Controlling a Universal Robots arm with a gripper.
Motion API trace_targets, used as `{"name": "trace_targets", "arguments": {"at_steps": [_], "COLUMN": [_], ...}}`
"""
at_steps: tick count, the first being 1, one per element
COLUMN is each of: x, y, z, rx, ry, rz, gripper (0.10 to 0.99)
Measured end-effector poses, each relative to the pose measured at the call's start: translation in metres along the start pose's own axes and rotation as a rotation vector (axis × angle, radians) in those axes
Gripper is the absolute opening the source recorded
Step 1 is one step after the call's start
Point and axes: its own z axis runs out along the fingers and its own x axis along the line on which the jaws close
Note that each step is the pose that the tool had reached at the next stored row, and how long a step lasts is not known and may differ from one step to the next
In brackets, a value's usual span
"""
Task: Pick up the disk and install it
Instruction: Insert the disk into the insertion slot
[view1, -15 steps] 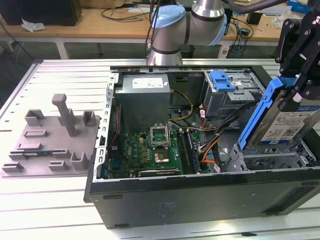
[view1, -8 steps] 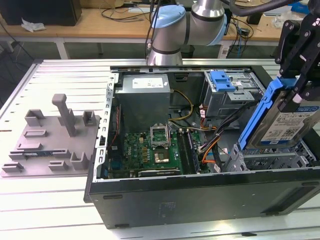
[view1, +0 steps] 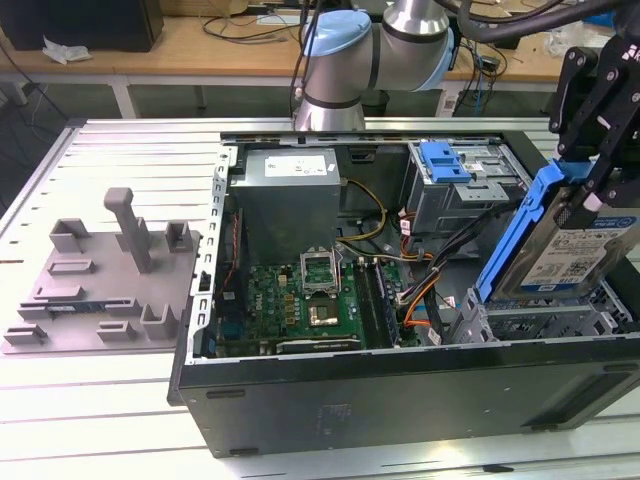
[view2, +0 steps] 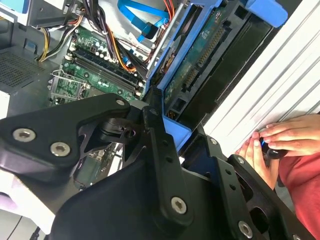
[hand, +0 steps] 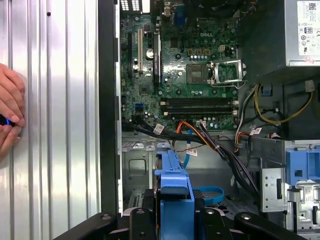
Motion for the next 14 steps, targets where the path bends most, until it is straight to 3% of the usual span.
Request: {"name": "trace_targets", "arguments": {"at_steps": [12,14], "x": [0.0007,0.0013], "y": [-0.0011,-0.0015], "z": [0.0124,0.0157], "rx": [0.000,0.000], "ry": [0.0009,-0.0028], "rz": [-0.001,-0.002], "gripper": [0.365,0.365]}}
